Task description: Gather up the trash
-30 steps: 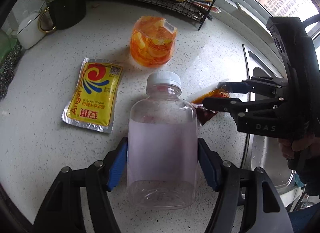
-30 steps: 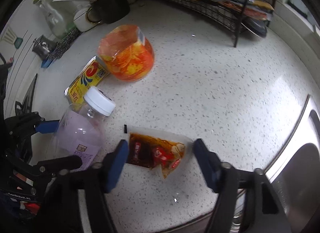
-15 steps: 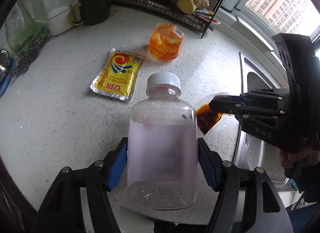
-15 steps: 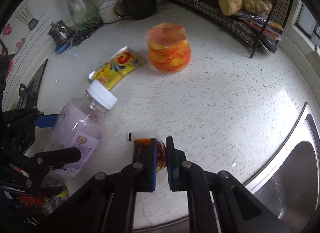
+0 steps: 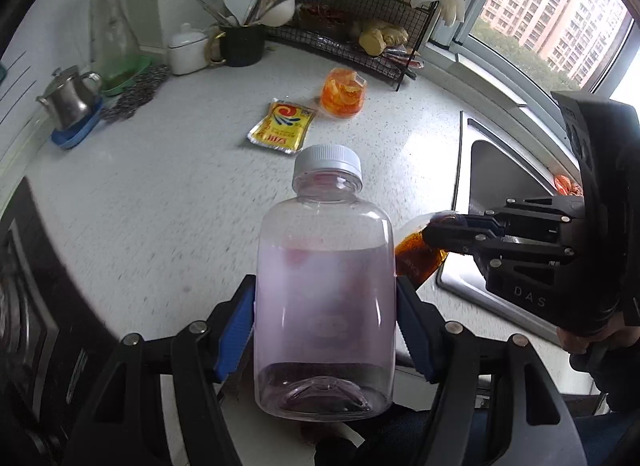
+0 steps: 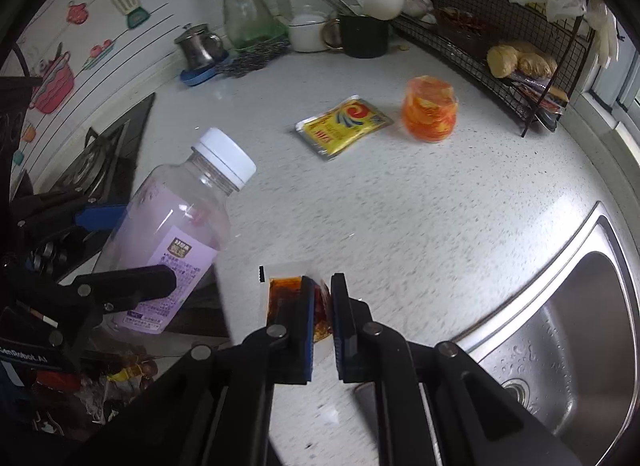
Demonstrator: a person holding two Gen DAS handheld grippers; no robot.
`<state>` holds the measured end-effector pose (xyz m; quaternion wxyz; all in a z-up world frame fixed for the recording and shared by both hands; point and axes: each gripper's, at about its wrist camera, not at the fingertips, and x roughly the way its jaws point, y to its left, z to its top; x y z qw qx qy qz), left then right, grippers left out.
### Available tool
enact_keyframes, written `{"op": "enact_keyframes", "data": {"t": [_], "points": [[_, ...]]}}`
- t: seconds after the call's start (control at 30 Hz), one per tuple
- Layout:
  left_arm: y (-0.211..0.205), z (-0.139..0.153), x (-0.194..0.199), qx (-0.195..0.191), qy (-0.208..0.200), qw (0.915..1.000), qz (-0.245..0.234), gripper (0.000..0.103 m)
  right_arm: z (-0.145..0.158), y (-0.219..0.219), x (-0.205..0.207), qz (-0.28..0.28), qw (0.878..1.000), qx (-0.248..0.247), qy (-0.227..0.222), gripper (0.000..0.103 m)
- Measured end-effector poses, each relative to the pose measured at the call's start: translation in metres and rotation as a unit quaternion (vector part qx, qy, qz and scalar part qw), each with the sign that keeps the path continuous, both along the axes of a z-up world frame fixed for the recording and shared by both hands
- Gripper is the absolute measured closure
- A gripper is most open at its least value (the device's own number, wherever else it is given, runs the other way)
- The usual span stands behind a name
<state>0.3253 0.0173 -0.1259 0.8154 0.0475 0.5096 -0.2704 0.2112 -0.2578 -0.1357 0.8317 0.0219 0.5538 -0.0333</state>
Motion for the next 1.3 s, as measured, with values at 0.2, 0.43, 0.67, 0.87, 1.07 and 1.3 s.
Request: {"op": "enact_keyframes", "data": {"t": [0.2,0.43,0.67,0.87,1.07,1.3], "points": [[0.041,0.011,-0.053,-0.006,-0.017,0.9996,0.02,0.038,0.013,0.051,-0.033,0.02,1.0,-0.004,-0.009,0.096],[0.083,0.014,-0.109,-0.002,-0.028,0.9988,0.041,0.038,0.026,0.112,-0.074,0.044,0.999,-0.006,-0.021,0.096],[0.112,-0.003,-0.159,0.002,-0.011,0.9981,0.061,0.038,0.016,0.15,-0.112,0.054,0.998,-0.001,-0.011,0.096],[0.128,-0.019,-0.189,0.002,0.016,0.9974,0.07,0.038,0.004,0.172,-0.131,0.055,0.998,0.006,0.013,0.096],[0.13,-0.044,-0.199,-0.002,0.046,0.9965,0.069,0.038,-0.017,0.177,-0.135,0.053,0.998,0.011,0.041,0.096],[0.116,-0.092,-0.19,0.016,0.082,0.995,0.054,0.037,-0.047,0.174,-0.137,0.036,0.998,0.0,0.046,0.096]]}}
